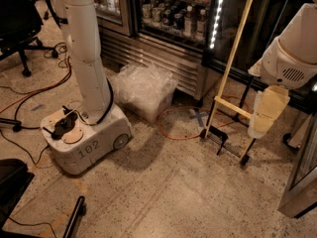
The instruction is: Close left fridge door
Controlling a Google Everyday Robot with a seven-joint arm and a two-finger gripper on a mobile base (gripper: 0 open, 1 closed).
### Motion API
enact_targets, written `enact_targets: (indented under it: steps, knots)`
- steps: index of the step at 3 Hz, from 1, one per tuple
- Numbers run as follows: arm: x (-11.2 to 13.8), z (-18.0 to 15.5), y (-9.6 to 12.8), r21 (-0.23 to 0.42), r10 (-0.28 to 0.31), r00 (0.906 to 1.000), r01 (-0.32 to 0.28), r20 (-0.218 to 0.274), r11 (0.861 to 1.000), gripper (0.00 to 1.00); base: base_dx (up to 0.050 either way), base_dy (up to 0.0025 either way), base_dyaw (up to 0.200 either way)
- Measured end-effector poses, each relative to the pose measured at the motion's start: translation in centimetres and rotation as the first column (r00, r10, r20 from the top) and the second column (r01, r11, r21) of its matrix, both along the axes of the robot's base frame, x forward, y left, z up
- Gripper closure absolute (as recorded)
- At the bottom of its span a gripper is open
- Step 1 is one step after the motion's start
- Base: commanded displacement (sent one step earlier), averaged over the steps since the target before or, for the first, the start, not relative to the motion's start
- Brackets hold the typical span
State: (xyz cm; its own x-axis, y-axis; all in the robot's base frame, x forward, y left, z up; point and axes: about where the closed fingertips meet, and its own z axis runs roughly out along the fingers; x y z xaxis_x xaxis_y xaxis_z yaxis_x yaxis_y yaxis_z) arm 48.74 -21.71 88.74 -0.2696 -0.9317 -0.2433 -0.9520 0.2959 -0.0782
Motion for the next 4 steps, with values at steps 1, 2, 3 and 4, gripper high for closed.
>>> enact_targets:
  steps: [1, 2, 3, 4]
  knots:
    - [0.1, 1.0, -2.8, 0.029, -0.064, 0.9978, 0.063, 0.017, 0.998, 0.00, 0.000, 0.00000, 0.000]
    - [0.3, 1.2, -5.1, 0.054, -0.124, 0.9920, 0.123, 0.022, 0.991, 0.00, 0.000, 0.00000, 0.000]
    - [0.4, 1.2, -5.0, 0.054, -0.125, 0.9920, 0.123, 0.023, 0.991, 0.00, 0.000, 0.00000, 0.000]
    - [1.8, -0.5, -5.4, 0.058, -0.146, 0.9891, 0.147, -0.015, 0.987, 0.00, 0.000, 0.00000, 0.000]
